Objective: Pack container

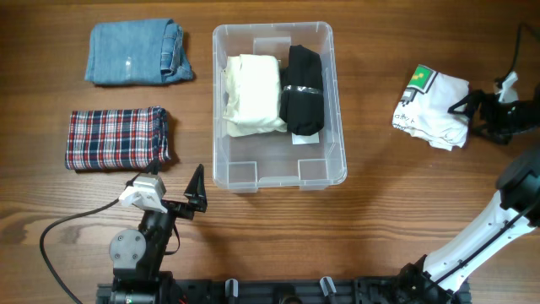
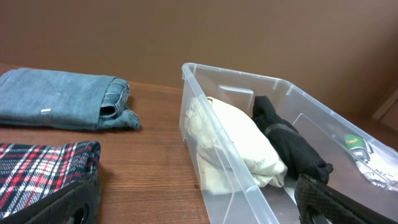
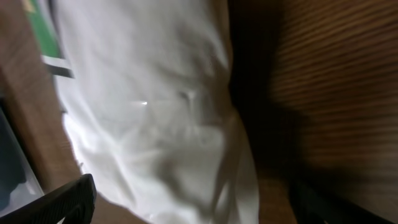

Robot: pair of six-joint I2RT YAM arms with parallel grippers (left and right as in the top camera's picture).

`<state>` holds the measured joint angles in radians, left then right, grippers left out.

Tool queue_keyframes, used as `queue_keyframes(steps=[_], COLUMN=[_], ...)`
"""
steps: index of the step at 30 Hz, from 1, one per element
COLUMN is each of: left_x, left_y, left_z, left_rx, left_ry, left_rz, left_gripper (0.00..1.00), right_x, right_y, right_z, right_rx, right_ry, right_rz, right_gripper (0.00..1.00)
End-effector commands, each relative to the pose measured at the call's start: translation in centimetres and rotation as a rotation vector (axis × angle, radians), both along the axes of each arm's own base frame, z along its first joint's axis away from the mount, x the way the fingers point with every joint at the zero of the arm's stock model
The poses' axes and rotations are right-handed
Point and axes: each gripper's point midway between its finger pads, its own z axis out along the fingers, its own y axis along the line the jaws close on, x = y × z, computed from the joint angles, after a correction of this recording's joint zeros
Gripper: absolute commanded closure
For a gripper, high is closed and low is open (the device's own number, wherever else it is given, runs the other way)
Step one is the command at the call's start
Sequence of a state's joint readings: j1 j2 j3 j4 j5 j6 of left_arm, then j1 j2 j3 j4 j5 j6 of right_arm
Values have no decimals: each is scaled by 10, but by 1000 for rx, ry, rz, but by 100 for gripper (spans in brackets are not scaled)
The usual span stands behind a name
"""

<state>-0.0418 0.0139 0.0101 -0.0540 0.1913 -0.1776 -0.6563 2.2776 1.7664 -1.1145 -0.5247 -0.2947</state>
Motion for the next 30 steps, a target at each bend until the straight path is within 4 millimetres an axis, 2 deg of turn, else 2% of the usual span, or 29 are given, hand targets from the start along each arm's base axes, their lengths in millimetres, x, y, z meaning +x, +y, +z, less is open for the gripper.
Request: queue_keyframes(steps=[1,8,14,19,26,30], left_x=[0,0,0,0,0,0], left_y=[3,3,3,3,3,3], left_z=[-2,-2,-2,-2,-2,-2], left_rx=[16,16,16,16,16,16], left_ry=[0,0,0,0,0,0], left_rz=[12,12,12,12,12,12], left_gripper=[0,0,0,0,0,0], right_x=[2,5,7,3,5,1], right_y=[14,20,25,22,29,38], right_z=[-17,-32,-53,-74,-80,-84], right_rx=[90,131,151,118,112,124], right_ry=[-26,-36,-10,68,73,92], right_rz=[40,49,46,0,31,44], right_gripper=[0,0,0,1,11,11])
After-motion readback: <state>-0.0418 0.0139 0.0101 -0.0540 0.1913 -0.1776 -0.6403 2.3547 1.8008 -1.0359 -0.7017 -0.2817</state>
